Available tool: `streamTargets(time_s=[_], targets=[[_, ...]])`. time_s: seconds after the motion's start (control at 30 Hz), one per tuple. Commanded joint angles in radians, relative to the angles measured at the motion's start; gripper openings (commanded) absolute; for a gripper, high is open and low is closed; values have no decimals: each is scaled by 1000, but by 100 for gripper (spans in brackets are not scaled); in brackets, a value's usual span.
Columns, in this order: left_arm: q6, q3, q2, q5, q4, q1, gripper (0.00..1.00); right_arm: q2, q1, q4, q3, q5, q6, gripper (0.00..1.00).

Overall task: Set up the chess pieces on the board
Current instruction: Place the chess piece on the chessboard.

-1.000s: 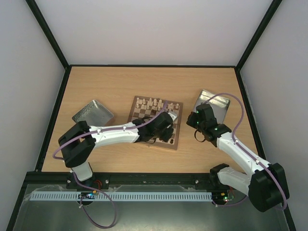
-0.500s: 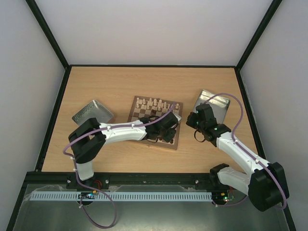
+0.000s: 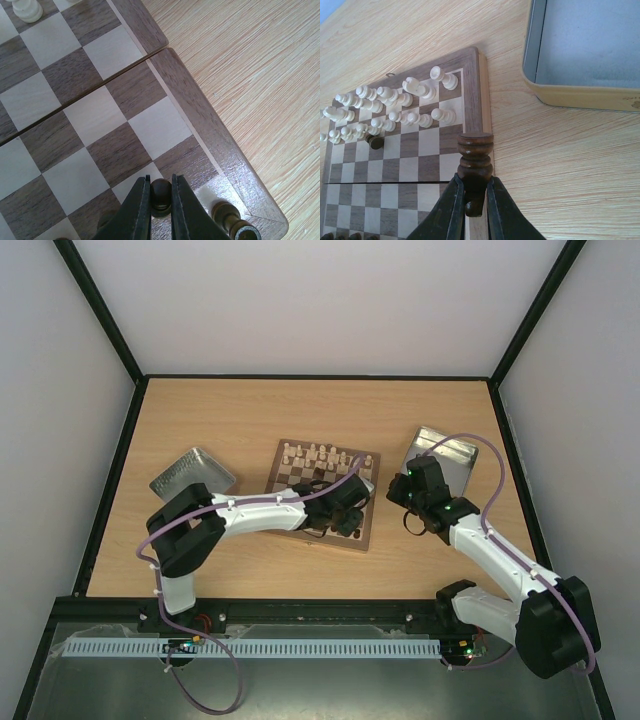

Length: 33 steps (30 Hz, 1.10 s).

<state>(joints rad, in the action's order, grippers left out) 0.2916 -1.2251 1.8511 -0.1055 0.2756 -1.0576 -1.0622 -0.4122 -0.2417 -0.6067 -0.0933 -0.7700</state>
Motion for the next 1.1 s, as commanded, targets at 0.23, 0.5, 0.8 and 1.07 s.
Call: streamTargets(time_s=[0.23, 0.5, 0.8, 1.07], targets=[[0, -11, 34, 3, 11, 15, 8, -7, 4, 8, 6, 11, 5, 10], [-1, -14, 42, -8, 12, 16, 9, -10, 4, 14, 12, 4, 3, 10], [-1, -14, 27, -23, 16, 17, 15, -7, 4, 15, 12, 0, 4, 10], [3, -14, 9, -10, 13, 20, 21, -4, 4, 15, 12, -7, 2, 10]])
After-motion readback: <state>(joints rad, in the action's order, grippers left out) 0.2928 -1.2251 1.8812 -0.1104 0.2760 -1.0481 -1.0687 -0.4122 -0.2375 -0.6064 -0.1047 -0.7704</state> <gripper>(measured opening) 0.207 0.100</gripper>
